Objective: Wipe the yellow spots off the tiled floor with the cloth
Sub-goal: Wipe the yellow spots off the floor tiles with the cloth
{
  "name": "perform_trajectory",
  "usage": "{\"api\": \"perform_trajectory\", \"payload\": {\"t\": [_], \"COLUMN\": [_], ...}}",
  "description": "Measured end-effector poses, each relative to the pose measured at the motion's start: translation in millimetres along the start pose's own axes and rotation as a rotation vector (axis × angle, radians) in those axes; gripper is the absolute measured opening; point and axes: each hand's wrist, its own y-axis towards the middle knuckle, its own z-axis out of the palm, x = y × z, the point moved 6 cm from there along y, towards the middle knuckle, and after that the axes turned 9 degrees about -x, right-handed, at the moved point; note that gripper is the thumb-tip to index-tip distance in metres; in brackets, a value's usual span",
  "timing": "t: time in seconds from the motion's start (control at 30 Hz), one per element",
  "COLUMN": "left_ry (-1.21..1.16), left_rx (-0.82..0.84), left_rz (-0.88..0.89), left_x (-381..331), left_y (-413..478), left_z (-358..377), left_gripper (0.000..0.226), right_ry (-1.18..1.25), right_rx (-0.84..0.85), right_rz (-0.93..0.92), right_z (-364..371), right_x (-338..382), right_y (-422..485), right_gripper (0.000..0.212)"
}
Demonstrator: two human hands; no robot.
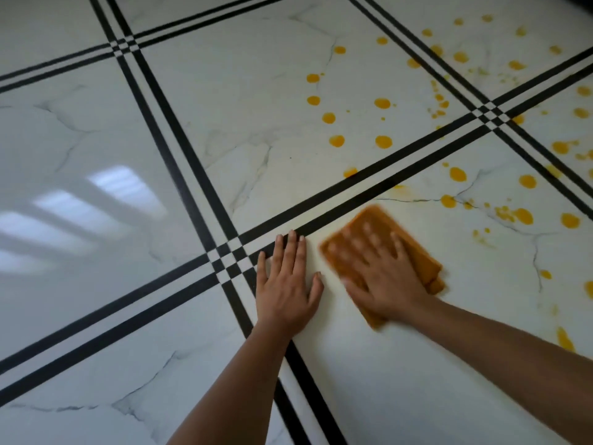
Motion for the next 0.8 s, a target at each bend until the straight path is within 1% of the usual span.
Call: {"api": "perform_trajectory", "payload": {"t": [0.03, 0.07, 0.13, 0.17, 0.2, 0.23, 0.27, 0.3, 0.33, 0.37, 0.4, 0.43, 0.47, 0.53, 0.57, 0.6, 0.67, 0.7, 0.73, 0.77, 0.8], "left_ry": [0.002, 0.002, 0.007, 0.013, 0.016, 0.019, 0.022, 0.022, 0.029, 0.039, 0.049, 0.060, 0.059, 0.054, 0.052, 0.055, 0.053, 0.052, 0.046, 0.039, 0.039], "left_rx": [-0.005, -0.009, 0.029, 0.046, 0.061, 0.070, 0.067, 0.058, 0.063, 0.073, 0.075, 0.081, 0.083, 0.076, 0.071, 0.079, 0.090, 0.089, 0.081, 0.074, 0.070], "left_rz": [0.007, 0.019, 0.056, 0.093, 0.117, 0.135, 0.154, 0.167, 0.181, 0.196, 0.214, 0.231, 0.240, 0.232, 0.223, 0.213, 0.205, 0.206, 0.200, 0.188, 0.177], "left_x": [-7, -13, -30, -43, -49, -59, -68, -79, -90, -100, -110, -120, -132, -149, -156, -165, -177, -187, -191, -199, -205], "left_y": [3, 6, 7, 12, 13, 18, 24, 30, 33, 35, 39, 42, 45, 47, 46, 41, 31, 29, 28, 28, 27], "left_z": [2, 4, 8, 11, 14, 17, 20, 24, 27, 29, 32, 36, 40, 47, 50, 54, 59, 62, 63, 65, 68], "left_gripper": [0.073, 0.074, 0.074, 0.073, 0.073, 0.072, 0.072, 0.073, 0.073, 0.073, 0.073, 0.073, 0.073, 0.073, 0.073, 0.073, 0.073, 0.073, 0.073, 0.073, 0.073], "right_ry": [-0.039, -0.044, 0.016, 0.014, -0.021, -0.022, -0.049, -0.059, -0.037, 0.008, 0.022, 0.012, -0.021, -0.032, -0.038, -0.024, -0.007, 0.014, -0.017, -0.004, 0.003], "right_rx": [0.006, 0.050, 0.011, -0.023, -0.028, 0.003, -0.007, -0.001, 0.028, -0.004, 0.001, -0.031, -0.043, -0.030, -0.018, 0.023, 0.017, 0.050, 0.010, -0.034, -0.056], "right_rz": [-0.167, -0.126, 0.369, 0.485, 0.410, 0.194, 0.010, -0.066, 0.074, 0.312, 0.520, 0.589, 0.537, 0.235, 0.147, 0.188, 0.532, 0.672, 0.674, 0.587, 0.448], "right_z": [2, -1, -13, -15, -13, -7, -6, -7, -13, -19, -25, -28, -27, -19, -18, -20, -30, -30, -33, -37, -35], "right_x": [-12, -35, -85, -97, -86, -75, -78, -99, -133, -162, -175, -176, -168, -153, -169, -200, -259, -270, -261, -245, -222], "right_y": [-8, -3, 4, -5, -13, -25, -37, -39, -33, -26, -25, -31, -41, -71, -78, -77, -62, -63, -68, -80, -101], "right_gripper": [0.063, 0.064, 0.064, 0.064, 0.064, 0.062, 0.062, 0.063, 0.064, 0.066, 0.068, 0.069, 0.066, 0.060, 0.060, 0.062, 0.064, 0.064, 0.064, 0.063, 0.062]}}
